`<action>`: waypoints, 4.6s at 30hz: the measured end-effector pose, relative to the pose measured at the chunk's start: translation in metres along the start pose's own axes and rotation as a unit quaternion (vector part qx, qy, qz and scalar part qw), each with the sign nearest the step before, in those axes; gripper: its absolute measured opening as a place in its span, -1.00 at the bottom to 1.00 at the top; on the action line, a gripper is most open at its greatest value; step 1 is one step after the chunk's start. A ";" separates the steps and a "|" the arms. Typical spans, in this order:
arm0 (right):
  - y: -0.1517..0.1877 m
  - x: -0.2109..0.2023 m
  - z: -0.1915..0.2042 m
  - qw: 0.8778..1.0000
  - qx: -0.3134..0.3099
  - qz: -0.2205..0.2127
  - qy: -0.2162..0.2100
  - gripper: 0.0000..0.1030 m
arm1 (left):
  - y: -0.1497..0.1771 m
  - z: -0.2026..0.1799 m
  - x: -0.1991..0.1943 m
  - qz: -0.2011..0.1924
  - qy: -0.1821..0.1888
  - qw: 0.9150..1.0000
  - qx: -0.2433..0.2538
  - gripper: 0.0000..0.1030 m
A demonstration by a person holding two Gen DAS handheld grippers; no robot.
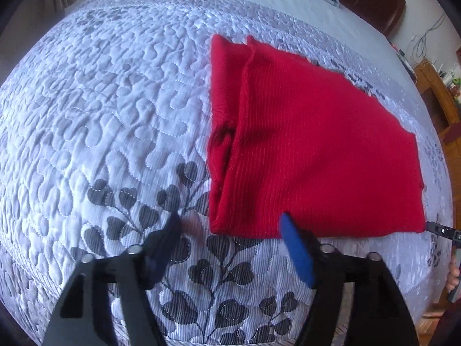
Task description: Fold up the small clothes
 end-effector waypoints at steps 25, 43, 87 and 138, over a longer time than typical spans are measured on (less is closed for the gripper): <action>-0.017 0.031 -0.013 0.992 0.080 0.005 -0.099 -0.80 | -0.019 -0.001 0.029 0.068 0.079 0.990 -0.098 -0.80; 0.104 -0.031 -0.021 0.994 0.083 0.033 -0.067 -0.81 | 0.089 -0.020 -0.045 0.053 0.063 0.997 0.005 -0.81; 0.111 -0.008 -0.035 0.949 0.273 -0.109 -0.117 -0.76 | 0.068 -0.101 0.014 -0.012 0.001 0.990 0.143 0.65; 0.116 0.134 0.200 0.964 -0.244 0.056 0.089 0.21 | 0.047 -0.065 -0.021 -0.006 0.131 0.990 0.045 0.81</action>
Point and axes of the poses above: each gripper's, at about its wrist camera, not at the fingertips, and x roughly the way its jaws point, z to its left, y to its underside, the point moved 7 cm from there along x, roughly the way its jaws point, and after that the axes turned 11 degrees about -y, right-handed, at the moved point
